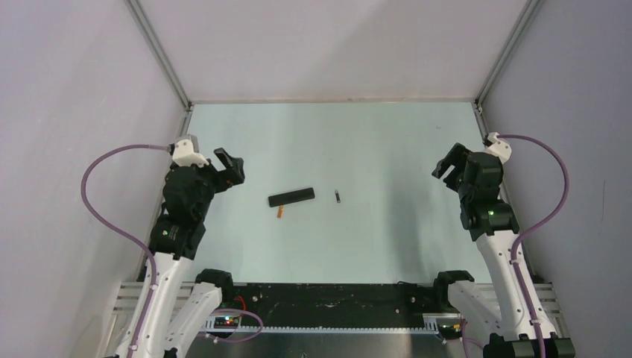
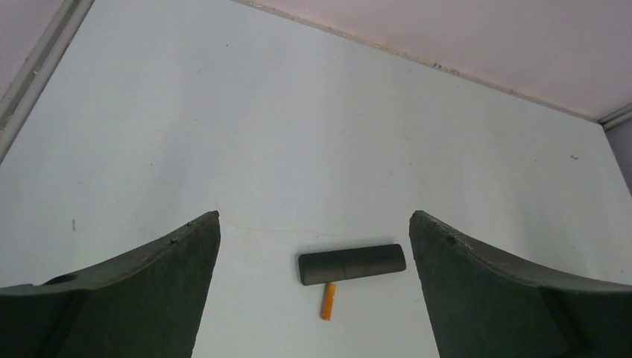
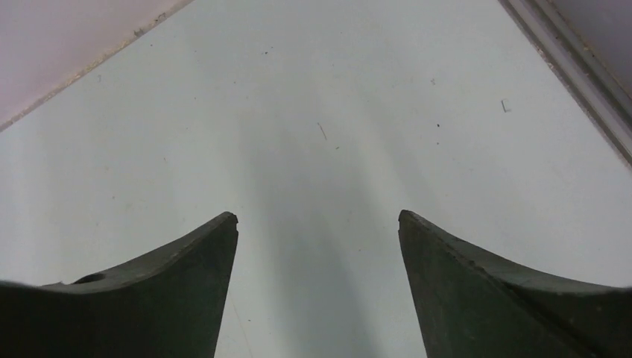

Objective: Load the batteries into the remote control
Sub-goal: Pick up the remote control from the center of the board, then adjust the remote control.

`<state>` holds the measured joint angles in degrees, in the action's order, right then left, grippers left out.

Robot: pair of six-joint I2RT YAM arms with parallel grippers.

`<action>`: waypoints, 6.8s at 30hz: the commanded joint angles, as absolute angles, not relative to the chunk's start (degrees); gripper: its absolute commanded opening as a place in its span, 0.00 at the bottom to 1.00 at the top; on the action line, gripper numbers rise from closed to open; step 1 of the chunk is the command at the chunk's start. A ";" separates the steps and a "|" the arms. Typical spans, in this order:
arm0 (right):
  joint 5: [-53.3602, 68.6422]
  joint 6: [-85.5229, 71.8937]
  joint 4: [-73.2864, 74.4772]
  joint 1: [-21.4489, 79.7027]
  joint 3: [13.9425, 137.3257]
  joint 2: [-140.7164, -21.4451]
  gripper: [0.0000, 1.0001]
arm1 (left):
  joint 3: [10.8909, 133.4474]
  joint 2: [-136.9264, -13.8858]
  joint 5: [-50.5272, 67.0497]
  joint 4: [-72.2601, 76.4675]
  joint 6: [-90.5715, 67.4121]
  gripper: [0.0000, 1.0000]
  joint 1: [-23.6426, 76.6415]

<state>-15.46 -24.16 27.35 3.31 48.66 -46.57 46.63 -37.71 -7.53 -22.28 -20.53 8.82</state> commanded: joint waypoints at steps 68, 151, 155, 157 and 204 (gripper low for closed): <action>-28.52 -60.78 26.63 55.75 46.37 -68.13 0.76 | 61.07 -93.60 16.58 -15.03 3.30 0.96 22.09; -30.03 -58.38 25.55 58.42 39.90 -58.85 0.76 | 83.58 -106.91 -11.72 -42.50 -35.07 0.07 33.91; -29.03 -54.74 21.02 59.72 39.90 -59.79 0.76 | 82.81 -103.61 -14.01 -42.51 -37.33 0.07 33.97; -28.04 -52.64 18.37 60.21 39.90 -60.40 0.76 | 82.01 -101.96 -14.76 -42.50 -38.33 0.06 34.01; -10.49 -36.56 -12.60 61.99 47.63 -76.73 0.30 | 69.49 -73.14 9.80 -42.59 -43.16 0.09 37.87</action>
<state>-11.09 -34.70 -10.26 61.80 45.04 -75.66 69.04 -75.42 7.99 -43.42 -43.09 37.60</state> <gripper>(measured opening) 0.349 0.438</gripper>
